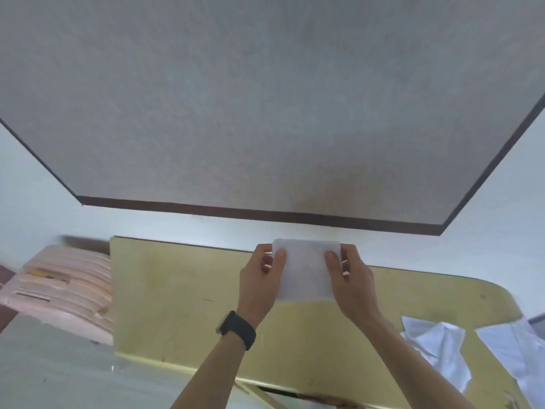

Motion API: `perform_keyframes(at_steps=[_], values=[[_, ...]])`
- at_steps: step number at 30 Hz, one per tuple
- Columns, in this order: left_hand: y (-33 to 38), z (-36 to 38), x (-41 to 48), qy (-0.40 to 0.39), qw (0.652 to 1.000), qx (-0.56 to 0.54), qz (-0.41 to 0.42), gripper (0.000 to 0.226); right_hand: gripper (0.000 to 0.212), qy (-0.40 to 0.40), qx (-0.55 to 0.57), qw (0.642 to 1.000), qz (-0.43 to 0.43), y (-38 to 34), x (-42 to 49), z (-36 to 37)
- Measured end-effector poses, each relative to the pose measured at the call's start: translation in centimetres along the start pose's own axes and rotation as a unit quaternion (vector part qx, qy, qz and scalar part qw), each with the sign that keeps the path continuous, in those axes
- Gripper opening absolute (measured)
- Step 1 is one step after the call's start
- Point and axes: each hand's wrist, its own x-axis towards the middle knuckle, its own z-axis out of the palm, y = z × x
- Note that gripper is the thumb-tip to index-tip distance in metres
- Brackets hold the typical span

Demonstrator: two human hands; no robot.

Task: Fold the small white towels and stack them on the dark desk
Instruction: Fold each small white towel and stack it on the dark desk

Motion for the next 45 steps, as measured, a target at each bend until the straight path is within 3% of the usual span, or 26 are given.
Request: perform_keyframes(at_steps=[8, 13, 19, 24, 32, 37, 45], values=[[6.5, -6.4, -8.2, 0.144, 0.989, -0.008, 0.037, 0.02, 0.017, -0.037, 0.077, 0.993, -0.083, -8.5, -4.9, 0.1], [4.9, -10.9, -16.8, 0.25, 0.968, -0.006, -0.005, 0.018, 0.018, -0.153, 0.09, 0.978, -0.109, -10.1, -11.2, 2.3], [0.9, -17.9, -29.9, 0.388, 0.918, -0.026, -0.083, 0.016, 0.01, -0.295, 0.102, 0.94, -0.14, -12.8, -22.9, 7.6], [-2.4, -26.2, -43.8, 0.522, 0.843, -0.005, -0.13, 0.019, 0.012, -0.405, 0.104, 0.883, -0.212, -17.0, -37.0, 13.2], [-6.9, -39.0, -69.6, 0.71, 0.685, -0.049, -0.155, 0.027, 0.016, -0.59, 0.142, 0.743, -0.284, -24.9, -65.4, 20.1], [-9.4, -45.5, -84.7, 0.775, 0.608, -0.029, -0.171, 0.019, 0.011, -0.665, 0.167, 0.662, -0.304, -28.5, -82.2, 22.6], [-12.8, -53.8, -100.8, 0.828, 0.521, -0.017, -0.205, 0.017, 0.005, -0.734, 0.18, 0.579, -0.307, -32.2, -101.8, 27.0]])
